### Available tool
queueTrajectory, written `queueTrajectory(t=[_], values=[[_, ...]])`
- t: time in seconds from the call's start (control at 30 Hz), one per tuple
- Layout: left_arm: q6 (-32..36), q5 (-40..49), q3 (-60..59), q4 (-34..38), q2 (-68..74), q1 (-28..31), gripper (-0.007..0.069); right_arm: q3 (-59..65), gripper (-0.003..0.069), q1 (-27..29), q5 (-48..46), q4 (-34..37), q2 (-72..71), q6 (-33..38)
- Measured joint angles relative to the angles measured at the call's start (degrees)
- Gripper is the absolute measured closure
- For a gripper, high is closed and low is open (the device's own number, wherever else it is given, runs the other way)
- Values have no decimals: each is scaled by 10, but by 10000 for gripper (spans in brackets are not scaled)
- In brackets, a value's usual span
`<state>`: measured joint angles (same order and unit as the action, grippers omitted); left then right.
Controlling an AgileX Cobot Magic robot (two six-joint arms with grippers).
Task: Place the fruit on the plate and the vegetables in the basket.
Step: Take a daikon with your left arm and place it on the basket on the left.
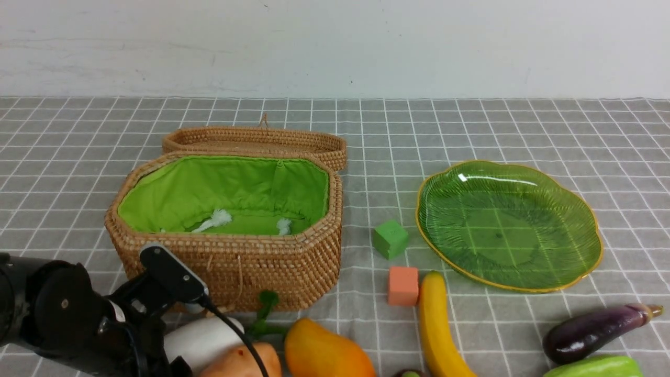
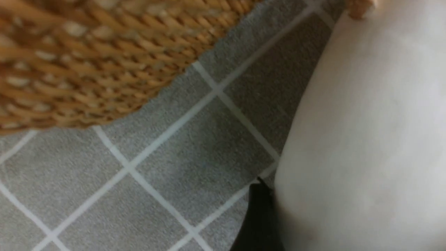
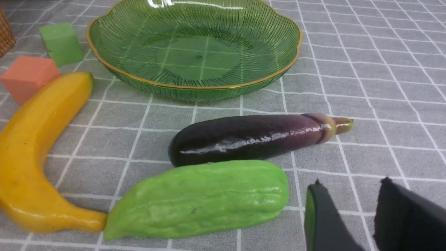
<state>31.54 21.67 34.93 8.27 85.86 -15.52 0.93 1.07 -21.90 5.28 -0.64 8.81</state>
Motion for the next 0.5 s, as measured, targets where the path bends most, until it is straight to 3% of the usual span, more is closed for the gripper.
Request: queueTrajectory(t=[0.5], values=[[0,249,90,0,-62,0,92,0,417,0,0,0,0,0]])
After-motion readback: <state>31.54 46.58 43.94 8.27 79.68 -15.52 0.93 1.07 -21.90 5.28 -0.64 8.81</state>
